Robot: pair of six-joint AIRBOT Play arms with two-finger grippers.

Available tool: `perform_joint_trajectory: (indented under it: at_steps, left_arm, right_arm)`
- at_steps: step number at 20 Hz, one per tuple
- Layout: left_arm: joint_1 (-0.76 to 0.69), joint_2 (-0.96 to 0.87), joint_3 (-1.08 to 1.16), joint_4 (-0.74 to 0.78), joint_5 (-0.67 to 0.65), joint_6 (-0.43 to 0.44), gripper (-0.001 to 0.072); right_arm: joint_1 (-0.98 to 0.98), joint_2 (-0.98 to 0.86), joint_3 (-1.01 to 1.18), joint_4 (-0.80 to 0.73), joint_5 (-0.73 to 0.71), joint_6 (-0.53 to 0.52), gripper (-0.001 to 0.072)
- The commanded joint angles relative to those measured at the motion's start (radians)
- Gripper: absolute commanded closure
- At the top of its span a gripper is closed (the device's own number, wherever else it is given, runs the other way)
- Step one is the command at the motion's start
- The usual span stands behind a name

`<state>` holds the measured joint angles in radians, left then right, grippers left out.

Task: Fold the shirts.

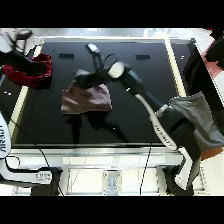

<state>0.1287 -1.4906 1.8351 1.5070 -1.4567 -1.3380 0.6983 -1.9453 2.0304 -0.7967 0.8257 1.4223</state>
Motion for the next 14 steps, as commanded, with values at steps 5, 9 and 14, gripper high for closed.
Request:
perform_joint_trajectory:
  at_steps: [5,9,14]
  left_arm:
    - [0.083,0.043,0.0,-0.005,-0.026,0.0,0.0699]
    - [0.081,0.043,0.0,-0.061,-0.026,0.001,0.0699]
    - [0.081,0.043,0.0,-0.061,-0.025,0.0,0.0699]
  right_arm:
    - [0.06,-0.002,0.003,-0.087,-0.259,0.001,0.0234]
    - [-0.14,0.032,0.004,-0.119,-0.073,0.005,0.0235]
    - [-0.403,0.019,-0.075,-0.216,0.284,0.245,0.0232]
